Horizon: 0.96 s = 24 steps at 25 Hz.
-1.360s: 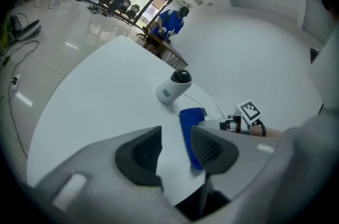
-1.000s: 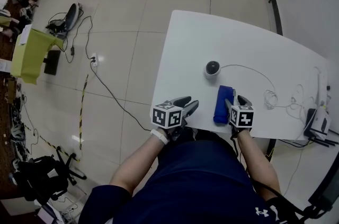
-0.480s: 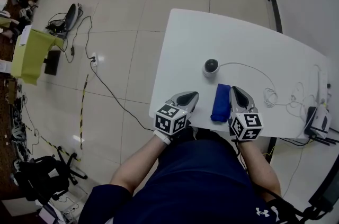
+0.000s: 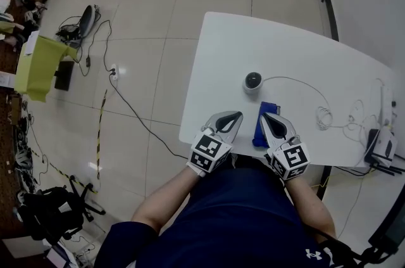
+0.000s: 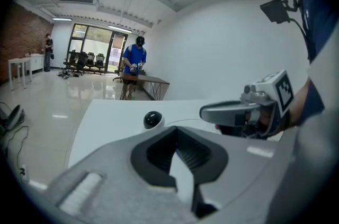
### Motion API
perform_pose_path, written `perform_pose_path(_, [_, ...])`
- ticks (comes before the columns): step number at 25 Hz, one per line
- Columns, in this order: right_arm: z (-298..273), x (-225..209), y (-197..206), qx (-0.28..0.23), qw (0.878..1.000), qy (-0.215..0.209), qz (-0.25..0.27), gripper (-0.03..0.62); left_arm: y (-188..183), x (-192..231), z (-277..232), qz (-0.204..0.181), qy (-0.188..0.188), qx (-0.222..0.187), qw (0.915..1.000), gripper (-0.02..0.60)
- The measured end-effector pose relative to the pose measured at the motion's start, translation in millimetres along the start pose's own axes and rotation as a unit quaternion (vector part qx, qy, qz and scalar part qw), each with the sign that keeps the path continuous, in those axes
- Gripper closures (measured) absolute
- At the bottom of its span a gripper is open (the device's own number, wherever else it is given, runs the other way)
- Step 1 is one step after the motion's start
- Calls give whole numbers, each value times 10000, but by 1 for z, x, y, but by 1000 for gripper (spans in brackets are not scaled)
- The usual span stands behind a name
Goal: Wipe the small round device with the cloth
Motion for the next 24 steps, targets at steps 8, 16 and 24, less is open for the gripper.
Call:
perform_pose_path(8, [-1,0,-1,-20,10000,-12,26,582,2,2,-2,-20,1,21,10000,580])
perform_pose_path(16, [-2,-2,-1,-9,10000,30,15,583,0,3,-2,-46,2,45,10000,580])
perform_pose_path(24, [-2,-3,-1,34,10000,0,-7,583,1,4,-5,-51,-3,76,10000,580])
Point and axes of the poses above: the fingertips, and each gripper's own axes: z backward along the fingers, x to its left, y out of its underside, the point moved 7 cm from there along z, backward along the fingers, and after that the axes turned 15 degrees about y, right-handed, at the moved point
